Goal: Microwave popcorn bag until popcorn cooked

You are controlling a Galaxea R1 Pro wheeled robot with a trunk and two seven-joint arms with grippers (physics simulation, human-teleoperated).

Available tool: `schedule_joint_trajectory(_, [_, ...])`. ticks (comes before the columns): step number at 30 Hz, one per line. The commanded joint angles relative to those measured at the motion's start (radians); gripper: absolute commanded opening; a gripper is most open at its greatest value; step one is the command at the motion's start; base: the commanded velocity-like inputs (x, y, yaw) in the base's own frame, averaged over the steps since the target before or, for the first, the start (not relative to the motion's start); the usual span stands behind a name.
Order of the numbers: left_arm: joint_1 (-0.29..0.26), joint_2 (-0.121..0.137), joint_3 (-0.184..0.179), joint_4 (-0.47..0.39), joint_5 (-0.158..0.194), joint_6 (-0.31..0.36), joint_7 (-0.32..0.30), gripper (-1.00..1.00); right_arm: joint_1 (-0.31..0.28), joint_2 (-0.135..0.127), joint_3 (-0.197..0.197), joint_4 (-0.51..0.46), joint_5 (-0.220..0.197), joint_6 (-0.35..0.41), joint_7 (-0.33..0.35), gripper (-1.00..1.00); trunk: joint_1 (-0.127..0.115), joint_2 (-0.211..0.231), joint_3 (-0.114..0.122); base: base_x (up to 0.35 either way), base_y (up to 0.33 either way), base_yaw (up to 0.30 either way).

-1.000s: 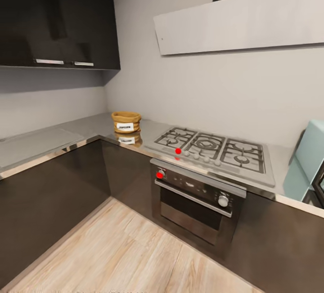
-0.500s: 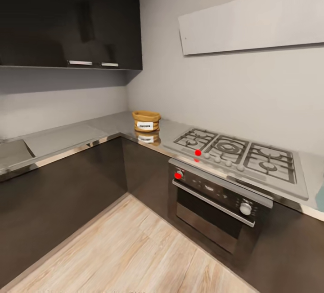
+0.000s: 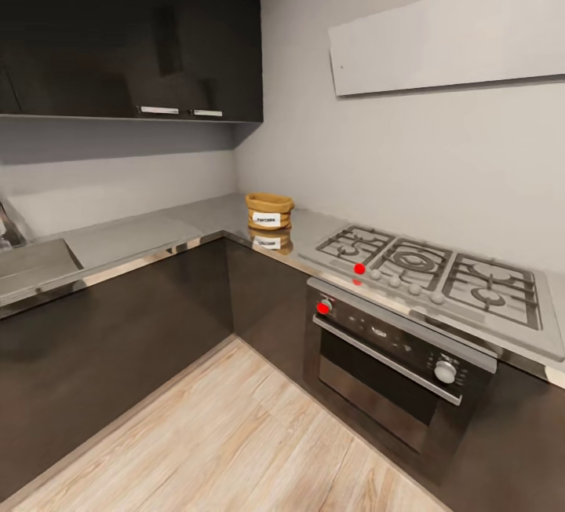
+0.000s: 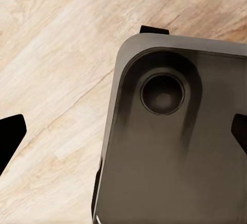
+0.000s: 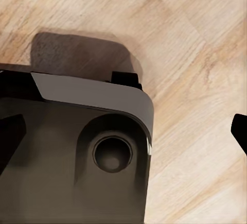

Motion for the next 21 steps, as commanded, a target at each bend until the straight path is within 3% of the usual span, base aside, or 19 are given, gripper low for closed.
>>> schedule_joint_trajectory(1, [0.000,0.000,0.002,0.000,0.007,-0.003,0.000,1.00,-0.001,0.000,-0.008,0.003,0.009,-0.004,-0.003,1.00,0.000,-0.001,-0.001,0.000,0.000,0.000])
schedule_joint_trajectory(7, [0.000,0.000,0.003,0.000,0.007,-0.002,0.000,1.00,-0.001,0.001,-0.006,0.003,0.012,0.002,0.001,1.00,0.000,-0.001,-0.001,0.056,0.000,0.000])
schedule_joint_trajectory(14, [0.000,0.001,0.003,0.000,0.008,-0.001,0.000,1.00,-0.001,0.013,0.035,0.006,0.099,0.005,0.007,1.00,0.000,-0.001,-0.001,0.278,0.000,0.000])
schedule_joint_trajectory(21, [0.000,0.000,0.003,-0.001,0.008,-0.001,0.000,1.00,-0.001,0.013,0.037,0.006,0.105,0.004,-0.001,1.00,0.000,-0.001,-0.001,0.293,0.000,0.020])
